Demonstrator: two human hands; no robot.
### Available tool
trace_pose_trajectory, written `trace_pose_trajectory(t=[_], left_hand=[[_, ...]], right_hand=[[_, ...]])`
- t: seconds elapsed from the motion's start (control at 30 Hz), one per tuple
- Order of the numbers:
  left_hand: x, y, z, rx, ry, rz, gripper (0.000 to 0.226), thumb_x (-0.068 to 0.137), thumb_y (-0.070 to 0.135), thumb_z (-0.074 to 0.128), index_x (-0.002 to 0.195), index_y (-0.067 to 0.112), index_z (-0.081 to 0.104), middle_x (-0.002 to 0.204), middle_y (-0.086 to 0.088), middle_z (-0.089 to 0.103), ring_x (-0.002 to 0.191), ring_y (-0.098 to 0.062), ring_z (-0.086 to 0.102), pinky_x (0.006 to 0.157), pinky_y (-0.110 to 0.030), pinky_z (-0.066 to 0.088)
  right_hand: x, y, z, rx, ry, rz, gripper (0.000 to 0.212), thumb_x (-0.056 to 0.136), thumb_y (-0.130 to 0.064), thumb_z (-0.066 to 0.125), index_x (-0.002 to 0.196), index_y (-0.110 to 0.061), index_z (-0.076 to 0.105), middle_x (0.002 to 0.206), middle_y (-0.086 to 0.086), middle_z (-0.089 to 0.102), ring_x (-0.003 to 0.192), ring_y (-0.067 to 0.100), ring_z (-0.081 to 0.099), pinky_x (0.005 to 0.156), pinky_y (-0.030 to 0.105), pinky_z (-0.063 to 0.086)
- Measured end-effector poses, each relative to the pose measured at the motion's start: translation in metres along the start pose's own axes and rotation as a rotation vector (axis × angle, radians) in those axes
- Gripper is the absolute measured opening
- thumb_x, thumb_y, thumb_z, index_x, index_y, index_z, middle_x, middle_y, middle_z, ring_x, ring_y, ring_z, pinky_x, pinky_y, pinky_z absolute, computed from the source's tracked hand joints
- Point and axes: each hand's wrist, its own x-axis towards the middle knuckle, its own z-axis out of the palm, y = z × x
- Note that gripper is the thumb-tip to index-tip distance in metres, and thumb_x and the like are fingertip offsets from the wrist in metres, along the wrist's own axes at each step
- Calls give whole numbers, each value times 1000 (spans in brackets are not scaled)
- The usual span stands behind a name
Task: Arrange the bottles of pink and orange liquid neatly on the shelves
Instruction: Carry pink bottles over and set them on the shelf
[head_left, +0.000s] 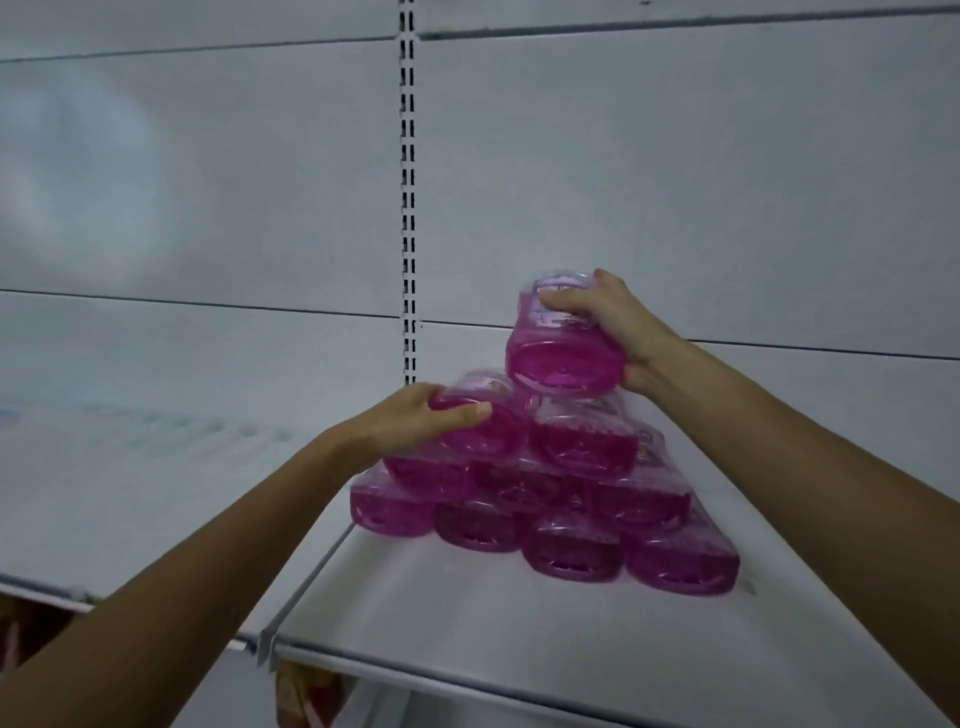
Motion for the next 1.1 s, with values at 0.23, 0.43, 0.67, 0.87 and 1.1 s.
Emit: trace_pose_trajectory(t=[0.23,0.43,0.67,0.87,1.1], left_hand=[[9,-17,-8,134,-37,-51,89,51,72,68,129,31,50,119,8,63,102,-10,62,95,-32,48],[-2,-5,-4,160,168,61,88,74,48,70,146,23,26,149,-1,35,133,-19,38,104,-30,32],[-30,8,-6,106,318,282,61,77,39,71,132,26,47,136,4,47,119,-9,45,97,-24,35],[-66,6,27,84,322,436,42,79,25,71,119,19,58,113,10,54,101,-5,53,90,-21,43],[-97,18,93,22,222,592,30,81,11,69,110,13,64,102,9,60,93,-5,58,84,-12,47]], right_hand=[[2,8,19,-324,-27,118,54,83,-23,69,129,-8,44,101,8,58,74,21,65,59,30,55],[4,10,17,-783,148,137,43,81,-47,63,96,-8,68,90,9,68,79,21,63,73,31,49],[-23,15,10,-690,471,-117,57,91,-35,56,141,-13,42,143,6,46,130,20,44,105,30,33],[-82,26,-17,-767,649,-242,49,91,-26,55,138,-13,46,132,7,55,117,19,53,94,27,39],[-171,40,-61,-914,706,-268,44,86,-19,64,128,-11,54,119,6,61,97,13,55,87,26,44]])
